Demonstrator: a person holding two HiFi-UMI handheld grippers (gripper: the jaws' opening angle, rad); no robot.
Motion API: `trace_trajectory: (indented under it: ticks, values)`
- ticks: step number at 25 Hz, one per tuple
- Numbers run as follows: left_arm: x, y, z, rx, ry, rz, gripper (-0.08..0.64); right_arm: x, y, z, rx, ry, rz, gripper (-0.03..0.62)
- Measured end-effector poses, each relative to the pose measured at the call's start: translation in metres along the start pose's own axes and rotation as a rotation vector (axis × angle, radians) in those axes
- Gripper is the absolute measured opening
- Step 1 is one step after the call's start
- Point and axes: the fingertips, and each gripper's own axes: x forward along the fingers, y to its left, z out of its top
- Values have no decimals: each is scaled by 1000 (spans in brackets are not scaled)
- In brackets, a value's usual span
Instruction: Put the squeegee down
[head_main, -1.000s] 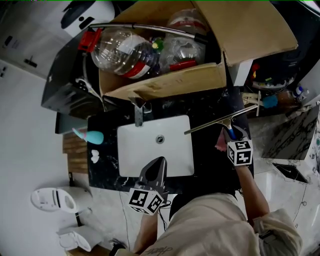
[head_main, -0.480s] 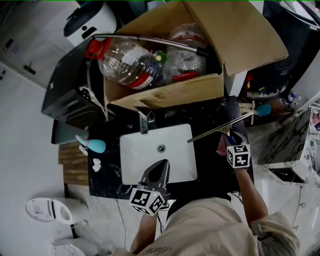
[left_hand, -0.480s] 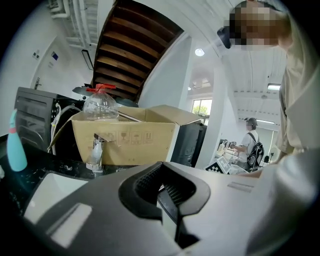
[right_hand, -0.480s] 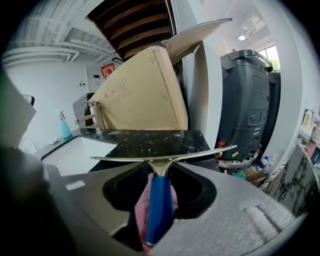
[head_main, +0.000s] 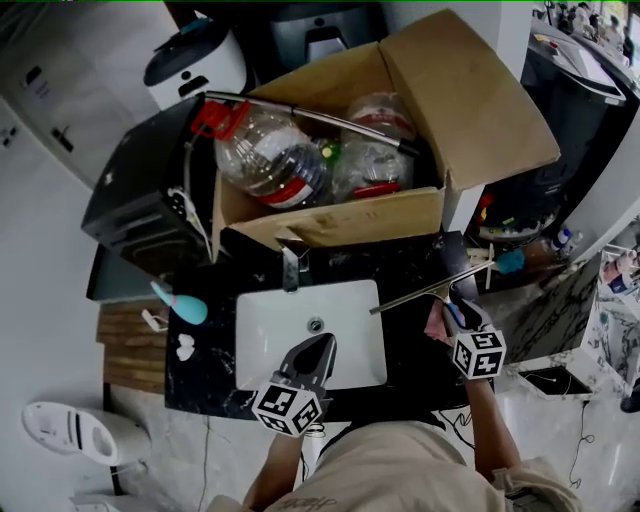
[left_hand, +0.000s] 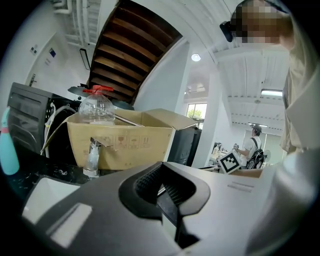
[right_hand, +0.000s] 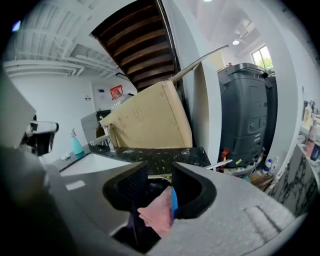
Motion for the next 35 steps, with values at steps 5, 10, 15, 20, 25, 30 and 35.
trace_trajectory:
  ticks: [5,10,15,20,25,30,35]
  values:
    - [4,-7,11,14,-33,-52,17,-27,23,36,7,-90,54,96]
    - [7,-9,16,28,-43,-87,17,-52,48,63,-2,-161,112,29]
    - [18,-6,26,57,-53,-118,17,-68,70,87,-70,-221,157,2]
    - [23,-3,49,88,-91,-124,17,-82,90,104,-100,-273,211,2]
    - [21,-8,72,103,-148,-119,17,-101,97,126,-162,-321,228,2]
    - [16,-16,74,97,-163,-112,17,-113,101,139,-192,-361,244,2]
    - [13,-23,69,102,-154,-106,17,-111,99,136,-169,-353,262,2]
